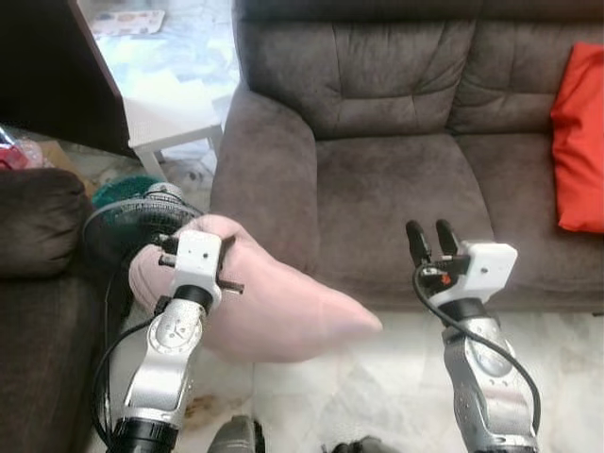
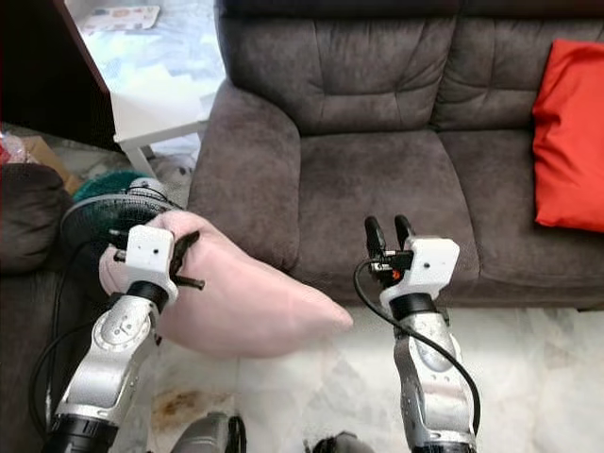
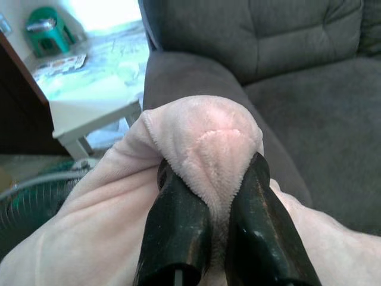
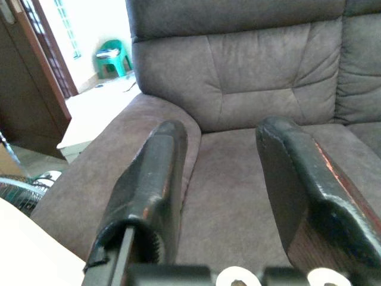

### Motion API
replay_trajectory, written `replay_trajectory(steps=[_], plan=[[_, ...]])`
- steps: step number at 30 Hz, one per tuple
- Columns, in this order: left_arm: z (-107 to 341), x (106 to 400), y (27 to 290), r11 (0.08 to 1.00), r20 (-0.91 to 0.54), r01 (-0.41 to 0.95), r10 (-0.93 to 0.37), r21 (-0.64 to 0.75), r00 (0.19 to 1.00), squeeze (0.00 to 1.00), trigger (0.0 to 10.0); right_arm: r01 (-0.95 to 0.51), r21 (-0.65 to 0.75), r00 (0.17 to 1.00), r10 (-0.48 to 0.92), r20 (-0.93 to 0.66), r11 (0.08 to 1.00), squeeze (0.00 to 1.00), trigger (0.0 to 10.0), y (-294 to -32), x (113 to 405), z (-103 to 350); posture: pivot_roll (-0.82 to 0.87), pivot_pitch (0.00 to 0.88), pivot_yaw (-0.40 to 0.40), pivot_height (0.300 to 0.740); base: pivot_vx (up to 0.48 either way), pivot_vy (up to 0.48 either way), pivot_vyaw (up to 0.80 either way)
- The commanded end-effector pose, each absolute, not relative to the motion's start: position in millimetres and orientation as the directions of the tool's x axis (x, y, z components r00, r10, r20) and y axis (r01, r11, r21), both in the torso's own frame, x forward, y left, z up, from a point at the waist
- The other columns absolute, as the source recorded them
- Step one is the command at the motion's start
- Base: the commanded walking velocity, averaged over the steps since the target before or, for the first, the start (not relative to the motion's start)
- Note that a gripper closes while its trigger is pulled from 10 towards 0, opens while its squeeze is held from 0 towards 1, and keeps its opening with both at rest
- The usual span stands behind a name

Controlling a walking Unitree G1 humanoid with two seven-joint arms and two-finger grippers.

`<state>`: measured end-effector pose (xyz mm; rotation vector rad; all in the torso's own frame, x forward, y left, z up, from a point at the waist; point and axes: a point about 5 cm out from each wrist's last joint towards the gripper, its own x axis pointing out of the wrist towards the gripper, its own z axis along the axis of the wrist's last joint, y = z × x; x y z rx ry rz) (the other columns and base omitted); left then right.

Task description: Move the pillow to the sofa from floor

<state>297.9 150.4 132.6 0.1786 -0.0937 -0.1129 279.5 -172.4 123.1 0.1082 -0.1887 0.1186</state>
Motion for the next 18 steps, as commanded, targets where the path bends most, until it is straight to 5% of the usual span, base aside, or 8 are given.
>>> replay_trajectory(steps=[1, 13, 18], plan=[[158.4, 300.0, 147.9, 0.975, 0.189, 0.109, -0.146, 0.193, 0.971, 0.00, 10.0, -0.118, 0.098, 0.979, 0.099, 0.179, 0.988, 0.00, 10.0, -173.2, 278.8, 119.1, 0.13, 0.106, -0.007, 0.740, 0.000, 0.000, 0.00], [160.4, 300.7, 144.2, 0.969, 0.163, 0.169, -0.200, 0.182, 0.966, 0.00, 10.0, -0.169, 0.057, 0.977, 0.159, 0.140, 0.984, 0.00, 10.0, -173.8, 283.0, 117.9, 0.13, 0.099, -0.011, 0.740, 0.000, 0.000, 0.00], [161.7, 298.3, 152.5, 0.955, 0.124, 0.223, -0.250, 0.196, 0.960, 0.00, 10.0, -0.309, -0.108, 0.944, 0.319, 0.085, 0.945, 0.00, 10.0, -181.2, 286.7, 122.6, 0.13, 0.085, -0.016, 0.740, 0.000, 0.000, 0.00]])
